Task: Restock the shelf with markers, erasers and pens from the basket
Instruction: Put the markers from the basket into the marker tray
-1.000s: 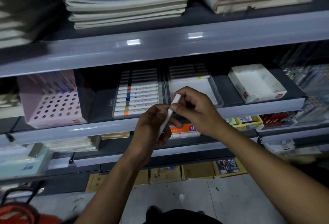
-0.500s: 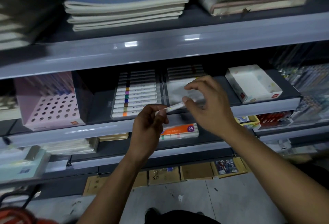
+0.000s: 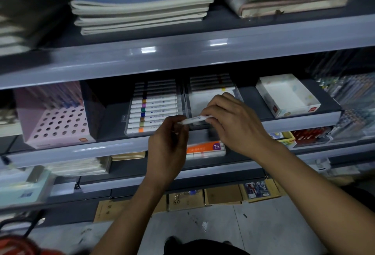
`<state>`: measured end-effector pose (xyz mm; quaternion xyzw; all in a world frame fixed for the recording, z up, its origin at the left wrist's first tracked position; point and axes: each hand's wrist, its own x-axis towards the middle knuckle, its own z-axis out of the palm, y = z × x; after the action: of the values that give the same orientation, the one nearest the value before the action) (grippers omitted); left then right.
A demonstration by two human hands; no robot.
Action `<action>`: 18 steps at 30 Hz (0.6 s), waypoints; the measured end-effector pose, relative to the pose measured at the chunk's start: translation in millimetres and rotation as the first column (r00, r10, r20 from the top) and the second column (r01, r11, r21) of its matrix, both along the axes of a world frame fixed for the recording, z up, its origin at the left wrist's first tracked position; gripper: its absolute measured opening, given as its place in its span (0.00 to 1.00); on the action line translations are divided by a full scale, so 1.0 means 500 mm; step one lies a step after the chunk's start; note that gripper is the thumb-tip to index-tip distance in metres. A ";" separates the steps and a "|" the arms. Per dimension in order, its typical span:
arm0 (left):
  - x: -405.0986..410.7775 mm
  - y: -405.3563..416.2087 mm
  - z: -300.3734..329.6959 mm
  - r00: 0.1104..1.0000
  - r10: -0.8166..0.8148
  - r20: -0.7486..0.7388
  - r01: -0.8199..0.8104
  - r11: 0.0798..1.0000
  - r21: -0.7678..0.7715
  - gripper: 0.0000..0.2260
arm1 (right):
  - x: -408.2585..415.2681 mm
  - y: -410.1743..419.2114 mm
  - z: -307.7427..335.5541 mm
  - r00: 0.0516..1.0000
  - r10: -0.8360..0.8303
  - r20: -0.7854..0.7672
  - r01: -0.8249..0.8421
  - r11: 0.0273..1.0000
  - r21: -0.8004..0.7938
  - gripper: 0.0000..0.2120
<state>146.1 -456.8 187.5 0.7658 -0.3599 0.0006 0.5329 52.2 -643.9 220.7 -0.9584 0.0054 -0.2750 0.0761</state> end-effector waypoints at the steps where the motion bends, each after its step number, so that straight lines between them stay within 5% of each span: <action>1: 0.000 0.003 0.000 0.996 0.025 0.085 -0.027 0.999 0.020 0.09 | 0.003 -0.009 -0.001 1.000 -0.018 0.003 0.018 1.000 0.006 0.06; 7: 0.007 0.015 -0.016 0.895 0.099 0.436 -0.201 0.960 0.196 0.17 | 0.047 -0.061 -0.015 0.982 -0.187 -0.025 0.188 0.981 0.054 0.07; 18: 0.012 0.026 -0.041 0.868 0.037 0.494 -0.214 0.927 0.307 0.15 | 0.126 -0.086 -0.007 0.875 -0.443 -0.197 0.440 0.896 -0.065 0.15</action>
<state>152.1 -443.5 166.9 0.8465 -0.4233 0.1612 0.2798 115.4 -686.7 217.4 -0.9558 0.2291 -0.1842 0.0019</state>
